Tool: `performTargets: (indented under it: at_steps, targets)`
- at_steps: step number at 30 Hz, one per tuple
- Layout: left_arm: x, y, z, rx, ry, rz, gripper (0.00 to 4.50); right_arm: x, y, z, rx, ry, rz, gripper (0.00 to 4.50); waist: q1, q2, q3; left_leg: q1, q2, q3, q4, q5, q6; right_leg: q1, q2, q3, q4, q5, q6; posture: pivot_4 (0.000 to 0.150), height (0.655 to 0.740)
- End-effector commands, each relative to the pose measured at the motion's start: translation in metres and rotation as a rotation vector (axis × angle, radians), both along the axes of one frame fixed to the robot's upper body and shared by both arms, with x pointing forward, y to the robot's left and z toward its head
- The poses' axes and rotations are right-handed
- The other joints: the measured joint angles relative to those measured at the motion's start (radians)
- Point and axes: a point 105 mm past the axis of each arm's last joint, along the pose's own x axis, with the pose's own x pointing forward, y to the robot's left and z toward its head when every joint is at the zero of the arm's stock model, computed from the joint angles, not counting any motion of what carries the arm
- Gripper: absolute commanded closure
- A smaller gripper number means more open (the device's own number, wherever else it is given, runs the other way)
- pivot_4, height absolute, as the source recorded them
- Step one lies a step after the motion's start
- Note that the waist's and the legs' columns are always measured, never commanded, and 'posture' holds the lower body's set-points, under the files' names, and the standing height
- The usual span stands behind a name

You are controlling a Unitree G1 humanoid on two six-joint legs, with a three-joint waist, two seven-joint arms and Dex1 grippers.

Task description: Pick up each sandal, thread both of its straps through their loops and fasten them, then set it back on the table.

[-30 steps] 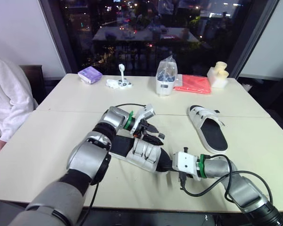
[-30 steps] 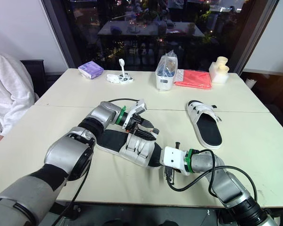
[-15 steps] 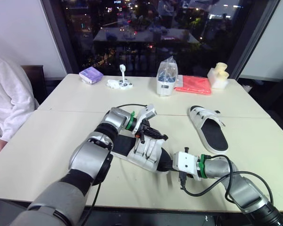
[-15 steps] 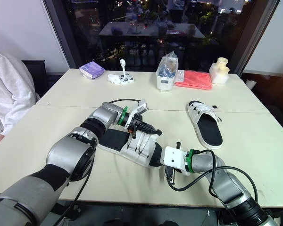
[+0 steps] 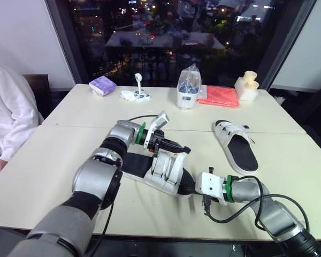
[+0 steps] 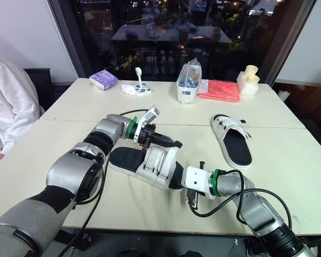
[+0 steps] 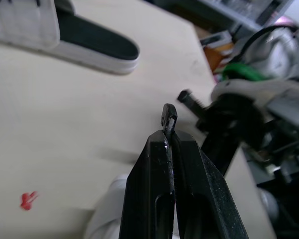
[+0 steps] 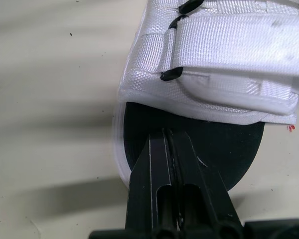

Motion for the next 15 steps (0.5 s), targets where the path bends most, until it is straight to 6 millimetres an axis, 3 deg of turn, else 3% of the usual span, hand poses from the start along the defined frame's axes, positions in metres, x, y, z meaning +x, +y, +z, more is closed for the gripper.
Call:
performTargets:
  at_steps: [1,6,15]
  targets:
    - [0.001,0.0,0.036,-0.097,-0.072,-0.026,4.49,-0.002,-0.008,-0.019,-0.054,0.069,-0.029,4.5,0.0,0.0,0.0,0.0,0.0,0.0,0.0,0.0,0.0,0.0,0.0,0.0,0.0,0.0,0.0,0.15,0.74]
    - [0.003,0.007,0.035,-0.114,-0.087,-0.007,4.49,-0.003,-0.007,-0.019,-0.053,0.072,-0.026,4.5,0.001,0.0,0.0,0.0,0.0,0.0,0.001,0.0,0.0,0.0,0.0,0.0,0.001,0.0,0.0,0.15,0.74]
    - [0.016,0.011,0.004,-0.005,-0.143,0.109,4.49,-0.004,-0.007,-0.02,-0.053,0.074,-0.024,4.5,0.001,0.0,0.0,0.0,0.0,0.0,0.001,0.0,0.0,-0.001,-0.001,0.0,0.002,0.0,0.0,0.15,0.74]
